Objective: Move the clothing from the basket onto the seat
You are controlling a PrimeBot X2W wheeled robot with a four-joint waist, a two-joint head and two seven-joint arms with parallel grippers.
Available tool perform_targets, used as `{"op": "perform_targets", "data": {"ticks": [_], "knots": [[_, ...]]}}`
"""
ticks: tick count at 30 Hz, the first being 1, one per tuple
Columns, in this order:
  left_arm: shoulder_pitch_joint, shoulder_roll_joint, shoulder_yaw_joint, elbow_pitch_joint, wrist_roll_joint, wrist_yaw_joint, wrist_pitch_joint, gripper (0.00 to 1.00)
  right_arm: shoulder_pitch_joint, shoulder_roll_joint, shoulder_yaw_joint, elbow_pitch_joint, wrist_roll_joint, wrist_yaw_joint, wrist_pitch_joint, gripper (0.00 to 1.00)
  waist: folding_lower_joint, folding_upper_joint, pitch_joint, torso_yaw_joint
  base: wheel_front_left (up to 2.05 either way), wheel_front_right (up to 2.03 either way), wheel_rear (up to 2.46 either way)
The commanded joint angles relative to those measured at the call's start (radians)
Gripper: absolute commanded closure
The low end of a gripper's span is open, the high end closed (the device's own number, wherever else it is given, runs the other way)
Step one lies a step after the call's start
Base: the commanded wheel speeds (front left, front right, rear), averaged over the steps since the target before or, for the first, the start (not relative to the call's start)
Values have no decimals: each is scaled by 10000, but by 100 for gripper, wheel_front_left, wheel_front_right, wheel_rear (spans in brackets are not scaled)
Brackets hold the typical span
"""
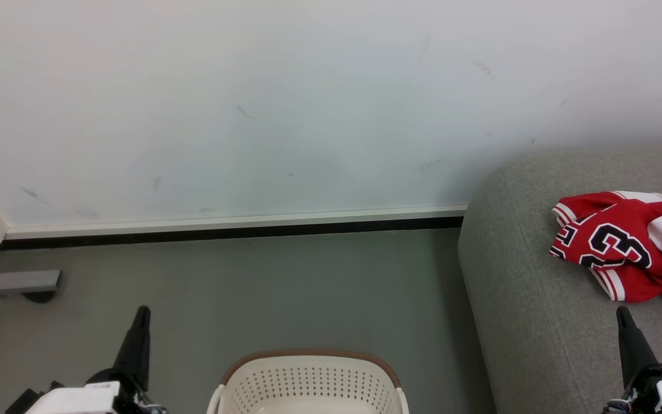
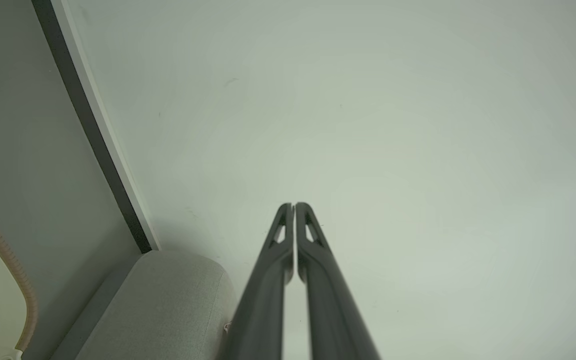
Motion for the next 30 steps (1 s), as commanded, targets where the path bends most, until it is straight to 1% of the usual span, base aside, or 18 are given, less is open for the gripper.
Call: {"op": "perform_targets", "data": {"ticks": [1,30], "knots": [[-72,66,11,-36,-137,-68,41,100,-121,5,-46,-46,8,-21,33,100,0,-1,0,0,0,0,0],[-71,66,11,-36,-137,-68,40,100,-121,6,-48,-46,5,-21,36,100,0,-1,0,0,0,0,0]]}}
